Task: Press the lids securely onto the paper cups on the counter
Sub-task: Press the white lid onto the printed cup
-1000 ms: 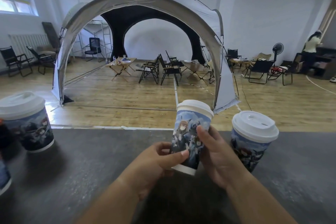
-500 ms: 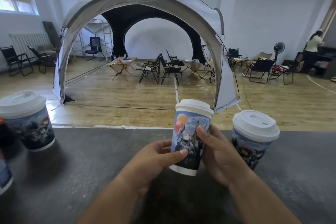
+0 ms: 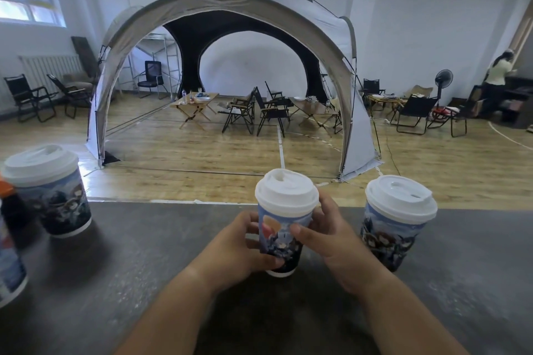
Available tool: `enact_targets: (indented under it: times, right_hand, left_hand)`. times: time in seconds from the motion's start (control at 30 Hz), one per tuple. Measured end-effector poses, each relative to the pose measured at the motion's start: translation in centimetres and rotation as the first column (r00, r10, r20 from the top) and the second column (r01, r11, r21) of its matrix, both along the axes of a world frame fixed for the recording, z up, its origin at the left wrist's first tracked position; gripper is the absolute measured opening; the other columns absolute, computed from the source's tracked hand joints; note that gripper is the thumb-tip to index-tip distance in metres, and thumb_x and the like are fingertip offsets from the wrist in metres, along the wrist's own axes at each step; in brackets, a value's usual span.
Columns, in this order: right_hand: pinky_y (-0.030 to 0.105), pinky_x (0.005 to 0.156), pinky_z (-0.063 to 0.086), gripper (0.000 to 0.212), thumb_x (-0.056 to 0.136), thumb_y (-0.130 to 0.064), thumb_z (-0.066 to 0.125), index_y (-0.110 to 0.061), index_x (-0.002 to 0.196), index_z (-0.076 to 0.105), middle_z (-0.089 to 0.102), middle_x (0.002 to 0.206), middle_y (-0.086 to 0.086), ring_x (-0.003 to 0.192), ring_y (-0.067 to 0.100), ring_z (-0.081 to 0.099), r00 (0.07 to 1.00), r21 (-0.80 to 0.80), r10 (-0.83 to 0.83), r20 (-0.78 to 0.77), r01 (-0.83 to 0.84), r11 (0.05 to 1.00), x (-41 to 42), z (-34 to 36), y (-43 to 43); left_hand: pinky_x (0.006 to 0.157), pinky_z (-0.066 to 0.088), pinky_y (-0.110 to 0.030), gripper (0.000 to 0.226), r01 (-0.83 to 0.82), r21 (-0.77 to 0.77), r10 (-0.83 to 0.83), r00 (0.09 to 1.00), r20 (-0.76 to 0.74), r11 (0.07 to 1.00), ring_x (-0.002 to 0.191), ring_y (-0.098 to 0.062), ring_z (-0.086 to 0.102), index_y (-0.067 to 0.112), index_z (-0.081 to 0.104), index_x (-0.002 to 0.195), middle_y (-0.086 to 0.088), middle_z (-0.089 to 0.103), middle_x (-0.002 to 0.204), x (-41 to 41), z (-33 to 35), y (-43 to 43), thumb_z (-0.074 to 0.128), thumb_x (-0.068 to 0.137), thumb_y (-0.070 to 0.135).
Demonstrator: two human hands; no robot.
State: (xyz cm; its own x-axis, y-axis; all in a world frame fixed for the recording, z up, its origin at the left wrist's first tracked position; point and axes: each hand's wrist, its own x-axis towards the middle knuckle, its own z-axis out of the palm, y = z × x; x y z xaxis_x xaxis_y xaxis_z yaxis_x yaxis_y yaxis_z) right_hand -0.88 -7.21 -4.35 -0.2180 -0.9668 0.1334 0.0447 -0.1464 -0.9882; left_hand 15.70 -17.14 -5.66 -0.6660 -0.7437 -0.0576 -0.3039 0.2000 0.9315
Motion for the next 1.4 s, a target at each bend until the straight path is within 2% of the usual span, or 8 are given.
enact_targets:
  times: [0.17,0.4,0.53,0.7,0.83,0.97,1.27,1.4]
  right_hand:
    - [0.026,0.104,0.048,0.122,0.058,-0.027,0.090,-0.052,0.149,0.012,0.045,0.145,-0.020,0.134,0.004,0.046,0.992,-0.025,0.044,-0.115,-0.047,0.999,0.2,-0.1,0.3]
    - [0.015,0.105,0.042,0.073,0.076,-0.084,0.045,-0.048,0.139,0.038,0.041,0.145,-0.024,0.134,-0.006,0.041,0.949,-0.158,-0.211,-0.234,0.177,0.971,1.8,0.9,-0.2]
    - [0.028,0.110,0.043,0.066,0.090,-0.065,0.040,-0.035,0.148,0.036,0.045,0.146,-0.015,0.131,-0.004,0.046,0.929,-0.130,-0.219,-0.299,0.187,0.974,2.2,1.0,-0.1]
    - [0.006,0.108,0.028,0.043,0.097,-0.050,0.033,-0.041,0.137,0.042,0.038,0.144,-0.011,0.129,-0.008,0.034,0.786,-0.240,-0.446,-0.429,0.377,0.895,2.6,1.9,0.5]
    - [0.017,0.091,0.052,0.075,0.082,-0.075,0.043,-0.035,0.145,0.038,0.045,0.137,-0.012,0.111,-0.018,0.054,0.907,-0.122,-0.260,-0.330,0.232,0.965,3.4,2.5,0.6]
    - [0.042,0.092,0.057,0.096,0.063,-0.080,0.069,-0.042,0.144,0.035,0.045,0.142,-0.011,0.124,0.015,0.057,0.887,-0.091,-0.242,-0.394,0.224,0.970,3.0,2.1,0.4]
    - [0.014,0.061,0.055,0.072,0.091,-0.042,0.060,-0.032,0.152,0.024,0.031,0.138,-0.008,0.082,-0.007,0.067,0.859,-0.085,-0.262,-0.441,0.251,0.964,2.8,3.9,1.1]
    - [0.005,0.067,0.049,0.037,0.100,-0.033,0.046,-0.031,0.137,0.043,0.056,0.120,-0.015,0.096,-0.014,0.060,0.906,-0.139,-0.245,-0.344,0.209,0.968,2.0,4.5,1.4]
  left_hand:
    - [0.105,0.047,-0.037,0.100,0.152,0.023,-0.152,0.988,0.015,0.988,0.119,-0.009,0.058,0.043,0.029,0.137,0.012,0.059,0.129,0.4,0.4,0.2,0.091,0.057,0.039]
    - [0.107,0.032,-0.015,0.059,-0.001,-0.161,-0.069,0.901,-0.429,0.987,0.131,0.015,0.035,0.053,0.031,0.134,0.019,0.037,0.149,-0.6,4.3,2.0,0.031,0.081,0.078]
    - [0.079,0.048,-0.010,0.039,0.013,-0.112,-0.065,0.876,-0.477,0.994,0.105,0.006,0.060,0.035,0.053,0.121,0.011,0.061,0.119,-1.0,4.1,2.4,0.044,0.085,0.049]
    - [0.082,0.047,-0.008,0.047,-0.090,-0.140,0.010,0.872,-0.490,0.986,0.105,0.004,0.061,0.031,0.058,0.117,0.015,0.065,0.113,-1.0,4.4,2.3,0.028,0.087,0.053]
    - [0.085,0.042,-0.001,0.049,-0.116,-0.184,0.027,0.904,-0.427,0.976,0.103,0.010,0.052,0.038,0.054,0.122,0.018,0.053,0.117,-0.8,5.3,2.7,0.024,0.087,0.056]
    - [0.067,0.049,-0.006,0.031,-0.049,-0.176,-0.043,0.874,-0.485,0.983,0.076,0.010,0.065,0.023,0.061,0.091,0.025,0.070,0.078,-1.0,5.9,3.6,0.031,0.100,0.026]
    - [0.097,0.048,-0.029,0.058,-0.008,-0.098,-0.020,0.958,-0.287,0.995,0.112,-0.007,0.059,0.044,0.061,0.115,0.009,0.064,0.123,0.1,5.4,2.5,0.019,0.086,0.069]
    - [0.071,0.046,-0.007,0.018,0.018,-0.164,-0.058,0.968,-0.245,0.986,0.083,0.014,0.058,0.045,0.052,0.102,0.022,0.059,0.098,1.3,6.3,3.1,0.034,0.100,0.042]
